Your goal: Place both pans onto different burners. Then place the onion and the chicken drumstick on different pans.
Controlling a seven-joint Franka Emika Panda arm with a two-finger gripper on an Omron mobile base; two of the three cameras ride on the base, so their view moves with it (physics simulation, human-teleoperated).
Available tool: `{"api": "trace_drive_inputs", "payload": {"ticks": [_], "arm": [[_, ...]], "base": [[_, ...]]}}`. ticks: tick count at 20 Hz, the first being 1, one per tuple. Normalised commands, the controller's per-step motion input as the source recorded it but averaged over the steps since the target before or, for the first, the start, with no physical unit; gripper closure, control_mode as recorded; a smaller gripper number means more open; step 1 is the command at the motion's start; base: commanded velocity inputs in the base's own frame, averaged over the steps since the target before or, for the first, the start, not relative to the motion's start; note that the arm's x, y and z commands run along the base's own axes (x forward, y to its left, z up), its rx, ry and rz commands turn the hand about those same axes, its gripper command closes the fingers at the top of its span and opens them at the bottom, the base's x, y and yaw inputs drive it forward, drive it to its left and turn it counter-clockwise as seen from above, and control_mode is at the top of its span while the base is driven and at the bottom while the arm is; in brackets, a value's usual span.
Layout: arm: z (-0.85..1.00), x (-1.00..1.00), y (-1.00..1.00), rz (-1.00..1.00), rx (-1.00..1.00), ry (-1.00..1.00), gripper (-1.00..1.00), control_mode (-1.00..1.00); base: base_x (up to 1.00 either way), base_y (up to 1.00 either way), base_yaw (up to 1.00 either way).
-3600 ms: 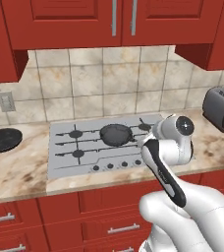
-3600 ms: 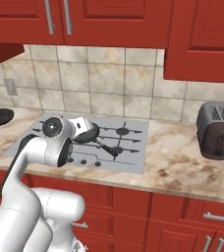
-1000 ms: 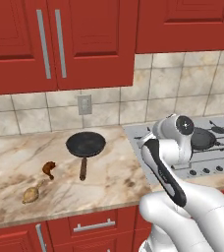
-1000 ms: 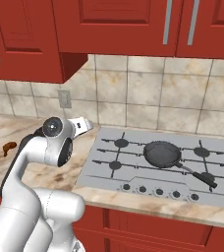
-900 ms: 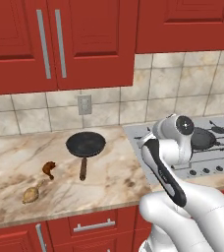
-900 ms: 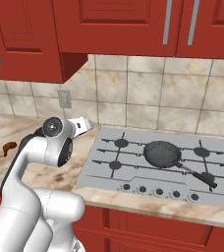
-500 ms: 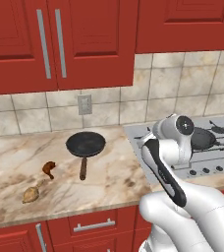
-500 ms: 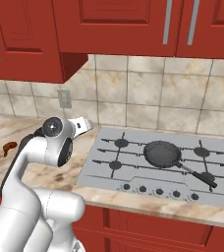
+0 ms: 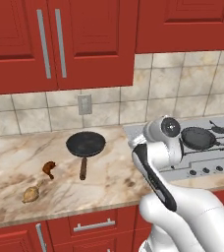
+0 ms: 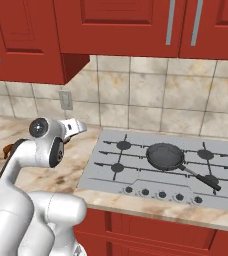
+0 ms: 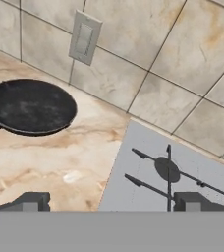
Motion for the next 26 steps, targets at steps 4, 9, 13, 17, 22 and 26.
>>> {"api": "trace_drive_inputs", "payload": {"ticks": [4, 9, 13, 17, 22, 26], "arm": [[0.0, -0.14, 0.54, -0.23, 0.0, 0.01, -1.0, -1.0], [0.0, -0.04, 0.42, -0.29, 0.08, 0.0, -1.0, -1.0], [0.02, 0.0, 0.31, -0.29, 0.17, 0.03, -1.0, -1.0], [0.04, 0.0, 0.26, -0.27, 0.24, 0.08, -1.0, -1.0], [0.06, 0.0, 0.19, -0.21, 0.25, 0.16, -1.0, -1.0], [0.04, -0.06, 0.08, -0.12, 0.23, 0.16, -1.0, -1.0]], "base": [[0.0, 0.0, 0.0], [0.0, 0.0, 0.0], [0.0, 0.0, 0.0], [0.0, 0.0, 0.0], [0.0, 0.0, 0.0], [0.0, 0.0, 0.0]]}}
